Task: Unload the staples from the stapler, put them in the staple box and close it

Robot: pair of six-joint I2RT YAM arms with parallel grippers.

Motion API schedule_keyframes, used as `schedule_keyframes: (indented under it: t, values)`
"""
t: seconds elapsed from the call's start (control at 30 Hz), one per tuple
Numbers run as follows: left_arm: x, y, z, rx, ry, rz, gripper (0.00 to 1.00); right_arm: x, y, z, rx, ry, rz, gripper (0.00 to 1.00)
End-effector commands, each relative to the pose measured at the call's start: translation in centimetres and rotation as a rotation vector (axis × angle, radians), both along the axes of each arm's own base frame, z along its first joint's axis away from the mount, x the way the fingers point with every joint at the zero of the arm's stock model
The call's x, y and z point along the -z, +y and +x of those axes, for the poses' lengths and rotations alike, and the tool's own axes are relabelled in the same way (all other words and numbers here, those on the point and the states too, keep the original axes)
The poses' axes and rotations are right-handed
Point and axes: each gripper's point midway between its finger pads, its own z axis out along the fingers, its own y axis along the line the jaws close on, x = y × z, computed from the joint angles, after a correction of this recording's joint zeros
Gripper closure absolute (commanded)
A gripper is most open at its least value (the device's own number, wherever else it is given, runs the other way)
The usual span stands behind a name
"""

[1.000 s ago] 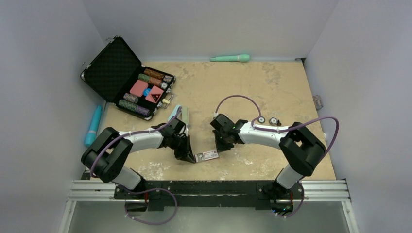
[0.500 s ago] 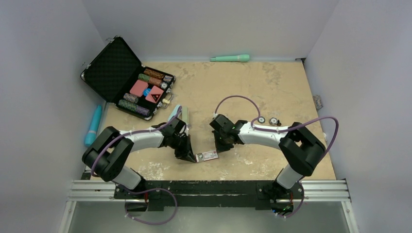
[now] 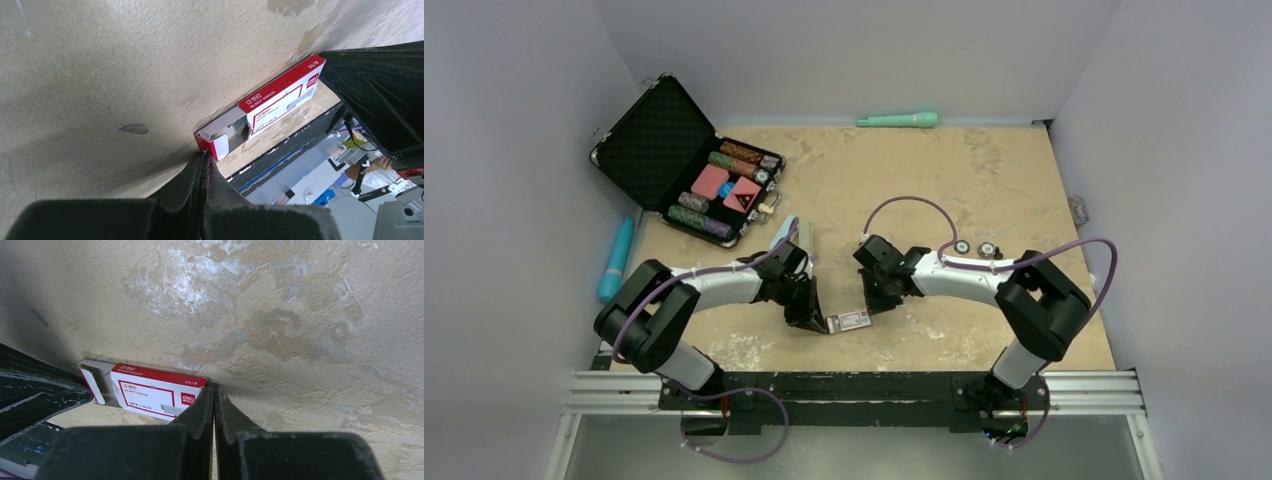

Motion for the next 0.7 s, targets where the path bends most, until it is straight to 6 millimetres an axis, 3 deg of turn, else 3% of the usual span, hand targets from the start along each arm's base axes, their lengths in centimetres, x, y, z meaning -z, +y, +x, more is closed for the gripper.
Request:
schedule_keyframes:
  t: [0.0, 0.67]
  values:
    - [0.3, -0.2, 1.3, -0.013, -0.048, 0.028, 1.00, 0.9, 0.3, -0.3, -0.029, 0.014, -0.021, 1.00]
    - [0.3, -1.1, 1.7, -0.002, -0.045, 0.022, 1.00, 1.1, 1.4, -1.1, -0.051, 0.049, 0.013, 1.00]
